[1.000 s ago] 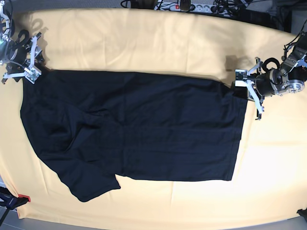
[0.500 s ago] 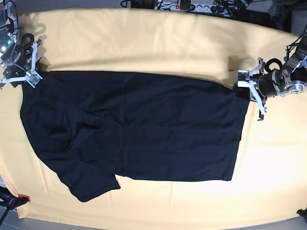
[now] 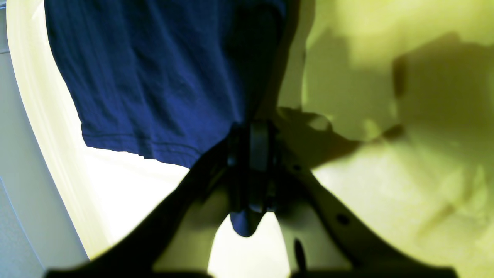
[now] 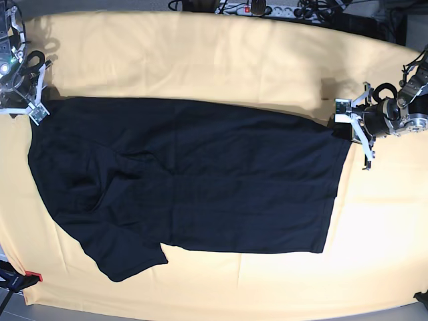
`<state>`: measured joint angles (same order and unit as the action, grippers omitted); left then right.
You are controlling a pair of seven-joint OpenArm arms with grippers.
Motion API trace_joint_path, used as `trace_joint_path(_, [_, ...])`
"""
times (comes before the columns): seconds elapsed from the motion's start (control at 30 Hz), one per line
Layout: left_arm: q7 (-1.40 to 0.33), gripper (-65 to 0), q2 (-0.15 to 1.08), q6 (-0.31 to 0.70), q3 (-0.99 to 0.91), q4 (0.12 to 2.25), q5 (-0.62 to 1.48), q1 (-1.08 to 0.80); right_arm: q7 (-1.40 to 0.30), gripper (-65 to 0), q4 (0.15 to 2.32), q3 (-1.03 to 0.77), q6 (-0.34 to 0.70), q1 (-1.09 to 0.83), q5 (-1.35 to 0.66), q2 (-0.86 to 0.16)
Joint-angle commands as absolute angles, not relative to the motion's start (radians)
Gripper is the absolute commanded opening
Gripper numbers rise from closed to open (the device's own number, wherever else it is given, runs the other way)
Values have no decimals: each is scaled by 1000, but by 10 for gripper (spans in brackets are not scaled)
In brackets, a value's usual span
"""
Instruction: Fold the T-shirt properly
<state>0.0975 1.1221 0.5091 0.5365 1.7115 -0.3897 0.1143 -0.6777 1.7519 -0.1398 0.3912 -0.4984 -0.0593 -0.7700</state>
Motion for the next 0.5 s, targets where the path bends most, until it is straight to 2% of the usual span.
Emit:
trace_joint_path(0.0, [105, -650, 1150, 500, 525, 1722, -384, 131, -685, -567, 1758, -150, 382, -498, -43, -793])
trace_joint_path(0.03, [105, -650, 1150, 500, 525, 1722, -384, 131, -685, -624, 1758, -150, 381, -498, -43, -793])
trace_joint_path(0.07, [105, -650, 1150, 500, 525, 1722, -384, 131, -686, -650, 1758, -150, 381, -498, -43, -793])
trace_joint_path(0.23, [105, -650, 1162, 506, 525, 1732, -384, 131, -738, -650, 1758, -150, 380, -481, -23, -796])
trace_joint_path(0.33, [105, -650, 1199, 542, 525, 1773, -379, 131, -742, -650, 1758, -150, 361, -479, 55, -802])
trace_joint_path(0.47, [105, -650, 1252, 595, 525, 1839, -292, 131, -749, -650, 1758, -151, 358, -479, 52, -812])
